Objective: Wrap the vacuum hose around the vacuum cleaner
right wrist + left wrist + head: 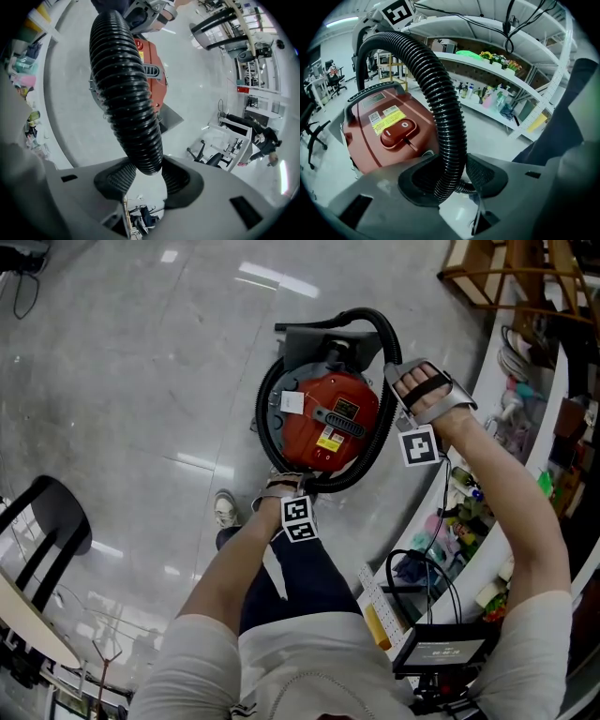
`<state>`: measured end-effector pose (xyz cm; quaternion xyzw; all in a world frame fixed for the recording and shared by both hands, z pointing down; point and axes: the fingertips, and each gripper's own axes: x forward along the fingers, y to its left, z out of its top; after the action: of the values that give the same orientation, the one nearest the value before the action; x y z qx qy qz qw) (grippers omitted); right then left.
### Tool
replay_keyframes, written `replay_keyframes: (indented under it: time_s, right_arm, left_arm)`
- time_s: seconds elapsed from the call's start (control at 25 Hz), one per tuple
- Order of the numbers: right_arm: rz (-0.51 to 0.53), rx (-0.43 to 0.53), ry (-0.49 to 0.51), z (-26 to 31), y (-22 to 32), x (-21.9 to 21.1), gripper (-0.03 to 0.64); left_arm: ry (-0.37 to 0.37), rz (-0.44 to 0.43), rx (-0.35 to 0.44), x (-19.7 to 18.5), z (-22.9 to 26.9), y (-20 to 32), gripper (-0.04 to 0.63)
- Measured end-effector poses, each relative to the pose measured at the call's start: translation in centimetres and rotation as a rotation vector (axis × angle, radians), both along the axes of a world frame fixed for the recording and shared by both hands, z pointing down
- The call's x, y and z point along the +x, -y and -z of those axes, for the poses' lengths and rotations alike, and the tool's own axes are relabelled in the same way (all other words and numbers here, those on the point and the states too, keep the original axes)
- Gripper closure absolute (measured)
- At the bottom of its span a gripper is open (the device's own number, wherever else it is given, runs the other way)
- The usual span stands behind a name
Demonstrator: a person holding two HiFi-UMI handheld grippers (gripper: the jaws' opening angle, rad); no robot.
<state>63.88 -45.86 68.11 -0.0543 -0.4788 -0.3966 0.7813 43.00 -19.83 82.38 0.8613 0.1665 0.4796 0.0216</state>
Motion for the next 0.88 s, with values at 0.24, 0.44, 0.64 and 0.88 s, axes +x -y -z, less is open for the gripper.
replay_keyframes:
  time_s: [0.24, 0.44, 0.64, 0.88]
  right_arm:
    - [0.056, 0.041, 0.059, 0.1, 0.6, -2.2, 0.443]
    - [0.043, 0.050, 0.103, -0.8, 0.6, -3.4, 0.443]
    - [0.041, 0.063, 0.154, -1.6, 1.2, -4.9, 0.446]
    - [0.014, 0.049, 0.242, -2.9, 0.9, -6.0, 0.448]
  left_arm:
    - [-0.008, -0.004, 0.007, 0.0, 0.0, 0.0, 0.419]
    - [-0.005, -0.029, 0.021, -0.1, 0.1, -0.2, 0.419]
    - [-0.006, -0.008, 0.013, 0.1, 0.1, -0.1, 0.419]
    - [0.020, -0.010, -0.011, 0.4, -0.3, -1.0, 0.419]
